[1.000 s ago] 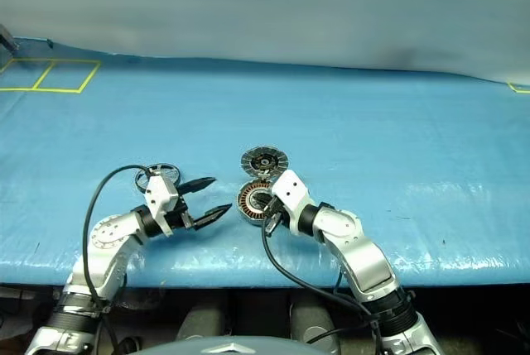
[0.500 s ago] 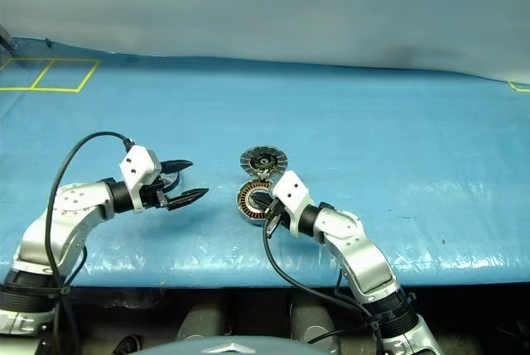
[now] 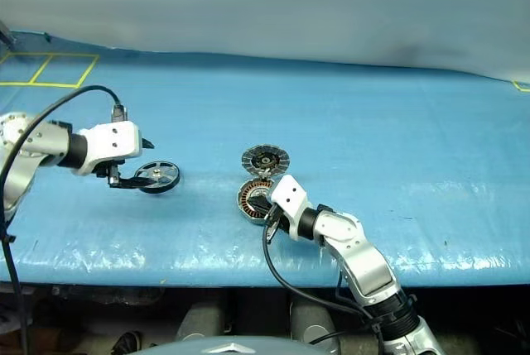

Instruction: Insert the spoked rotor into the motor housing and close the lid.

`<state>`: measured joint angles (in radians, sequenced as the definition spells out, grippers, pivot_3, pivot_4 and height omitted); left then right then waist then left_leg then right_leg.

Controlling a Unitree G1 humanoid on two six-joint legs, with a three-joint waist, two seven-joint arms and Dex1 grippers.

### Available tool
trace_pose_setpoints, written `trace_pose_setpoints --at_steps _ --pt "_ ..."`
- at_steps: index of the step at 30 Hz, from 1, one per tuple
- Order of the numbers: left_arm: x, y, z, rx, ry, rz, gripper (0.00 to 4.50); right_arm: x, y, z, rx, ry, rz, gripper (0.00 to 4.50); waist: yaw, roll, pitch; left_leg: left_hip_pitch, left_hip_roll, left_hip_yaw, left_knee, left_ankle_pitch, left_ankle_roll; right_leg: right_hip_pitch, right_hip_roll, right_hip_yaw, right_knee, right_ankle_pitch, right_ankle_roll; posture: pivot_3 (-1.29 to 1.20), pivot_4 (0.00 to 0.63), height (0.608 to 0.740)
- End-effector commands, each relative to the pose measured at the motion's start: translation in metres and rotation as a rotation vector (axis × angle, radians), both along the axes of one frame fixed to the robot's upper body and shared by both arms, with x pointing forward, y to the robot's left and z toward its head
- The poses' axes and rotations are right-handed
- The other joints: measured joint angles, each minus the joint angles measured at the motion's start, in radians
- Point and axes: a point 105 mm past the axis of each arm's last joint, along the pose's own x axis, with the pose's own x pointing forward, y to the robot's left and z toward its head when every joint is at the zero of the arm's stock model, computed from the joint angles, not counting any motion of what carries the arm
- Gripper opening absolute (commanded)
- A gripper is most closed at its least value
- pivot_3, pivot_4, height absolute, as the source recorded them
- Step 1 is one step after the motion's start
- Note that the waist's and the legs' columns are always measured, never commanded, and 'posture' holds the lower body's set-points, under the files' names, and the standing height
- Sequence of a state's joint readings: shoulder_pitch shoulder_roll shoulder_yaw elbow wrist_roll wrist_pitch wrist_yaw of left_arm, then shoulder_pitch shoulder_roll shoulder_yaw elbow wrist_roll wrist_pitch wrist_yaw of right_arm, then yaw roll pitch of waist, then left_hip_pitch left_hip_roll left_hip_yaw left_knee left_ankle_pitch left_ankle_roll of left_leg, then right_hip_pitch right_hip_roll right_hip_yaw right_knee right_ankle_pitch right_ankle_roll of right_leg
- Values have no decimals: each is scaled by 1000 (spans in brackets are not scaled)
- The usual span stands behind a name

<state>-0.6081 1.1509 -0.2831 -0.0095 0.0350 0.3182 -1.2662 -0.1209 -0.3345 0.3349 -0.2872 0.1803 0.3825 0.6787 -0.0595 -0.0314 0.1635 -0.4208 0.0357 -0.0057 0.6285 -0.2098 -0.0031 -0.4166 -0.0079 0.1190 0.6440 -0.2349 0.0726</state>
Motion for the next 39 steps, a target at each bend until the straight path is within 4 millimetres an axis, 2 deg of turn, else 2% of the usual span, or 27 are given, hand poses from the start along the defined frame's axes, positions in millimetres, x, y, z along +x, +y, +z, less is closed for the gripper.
trace_pose_setpoints --at_steps 1,6,13,25,28,32,39 --pt "6 3 14 140 -4 -61 4075 -6 -1 14 14 -29 40 29 0 0 0 0 0 0 0 0 0 0 0 0 0 0 0 0 150 740" --pt "11 0 13 233 29 -119 4075 -13 -3 18 20 -13 90 29 -1 0 0 -3 0 -1 1 0 0 -3 1 0 1 0 1 0 150 740" --pt "7 2 -13 318 122 -166 4075 -14 -5 21 54 0 125 29 -1 0 0 -6 1 -2 5 0 0 -3 2 0 3 2 2 0 150 740" --pt "26 1 -14 306 115 -127 4075 -15 -6 18 31 1 105 29 2 0 1 -9 1 -3 27 0 1 -4 3 0 20 1 3 0 150 740" --pt "29 -2 -12 296 116 -127 3507 -14 -7 16 24 2 97 0 0 0 1 -9 1 -3 29 0 1 -4 3 0 21 2 4 0 150 740" --pt "32 -4 -9 292 115 -124 2201 -14 -7 15 18 2 92 0 0 0 1 -10 1 -3 28 0 1 -4 3 0 21 2 4 0 150 740" --pt "38 -6 -20 325 148 -127 2201 -13 -8 14 12 -2 79 0 0 0 1 -10 1 -4 28 0 1 -4 3 0 21 2 4 0 150 740"
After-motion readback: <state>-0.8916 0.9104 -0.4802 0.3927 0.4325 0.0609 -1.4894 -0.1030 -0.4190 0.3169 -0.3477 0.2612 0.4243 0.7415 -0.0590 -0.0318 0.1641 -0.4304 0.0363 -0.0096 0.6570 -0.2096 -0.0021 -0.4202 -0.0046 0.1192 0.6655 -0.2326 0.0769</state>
